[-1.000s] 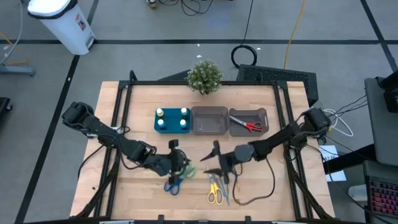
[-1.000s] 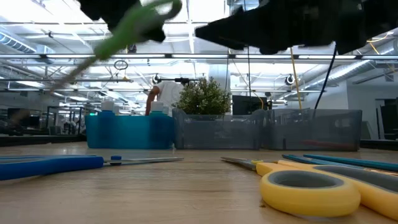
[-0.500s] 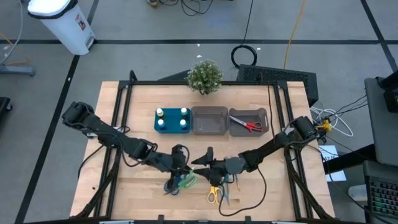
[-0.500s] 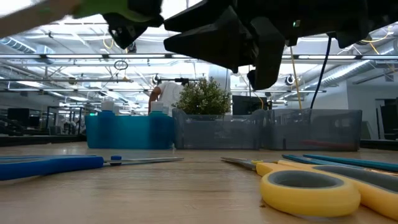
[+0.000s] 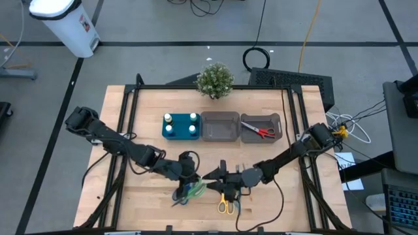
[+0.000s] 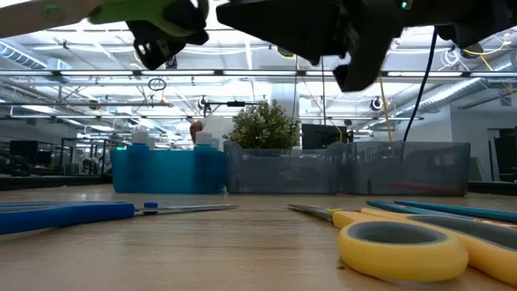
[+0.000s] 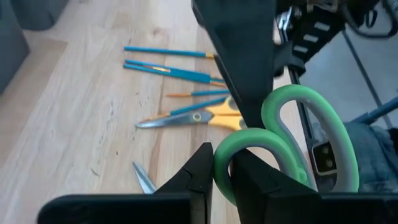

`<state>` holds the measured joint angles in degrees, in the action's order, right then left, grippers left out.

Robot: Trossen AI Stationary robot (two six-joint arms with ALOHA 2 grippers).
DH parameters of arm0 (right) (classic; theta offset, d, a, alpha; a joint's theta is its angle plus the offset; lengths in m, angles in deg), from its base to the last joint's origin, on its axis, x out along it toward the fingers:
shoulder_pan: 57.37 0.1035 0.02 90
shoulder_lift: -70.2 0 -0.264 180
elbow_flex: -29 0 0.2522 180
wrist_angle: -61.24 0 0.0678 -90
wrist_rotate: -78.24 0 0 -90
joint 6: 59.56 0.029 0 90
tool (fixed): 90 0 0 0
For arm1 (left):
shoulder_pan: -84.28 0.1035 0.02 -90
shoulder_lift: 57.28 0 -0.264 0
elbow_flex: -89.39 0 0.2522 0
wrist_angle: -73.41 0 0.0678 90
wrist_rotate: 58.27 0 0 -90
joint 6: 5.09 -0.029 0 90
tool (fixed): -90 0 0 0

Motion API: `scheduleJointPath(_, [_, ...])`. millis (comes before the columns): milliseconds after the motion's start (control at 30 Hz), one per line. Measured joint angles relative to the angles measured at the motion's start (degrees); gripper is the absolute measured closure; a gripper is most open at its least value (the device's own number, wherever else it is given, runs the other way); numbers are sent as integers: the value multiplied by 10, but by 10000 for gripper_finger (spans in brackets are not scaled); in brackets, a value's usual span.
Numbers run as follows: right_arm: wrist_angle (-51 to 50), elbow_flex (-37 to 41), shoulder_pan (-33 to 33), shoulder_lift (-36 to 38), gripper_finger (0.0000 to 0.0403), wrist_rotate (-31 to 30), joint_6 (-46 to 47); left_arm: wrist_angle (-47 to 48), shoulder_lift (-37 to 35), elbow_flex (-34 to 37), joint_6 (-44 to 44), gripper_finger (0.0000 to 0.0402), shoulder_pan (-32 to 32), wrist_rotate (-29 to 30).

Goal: Pick & Place Paint Supplies
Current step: Put the green scissor into the right black bin

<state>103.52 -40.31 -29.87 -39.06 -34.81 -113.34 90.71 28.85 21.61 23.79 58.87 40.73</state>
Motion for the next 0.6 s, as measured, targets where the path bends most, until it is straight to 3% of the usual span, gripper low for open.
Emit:
scheduleJointPath(267, [-1,0,0,0,213,38,-7,-32,31,0,29,363,21,-42])
scheduleJointPath(600, [-21,0,-1,0,235,69,-4,-123,67,0,23,366,57,-156])
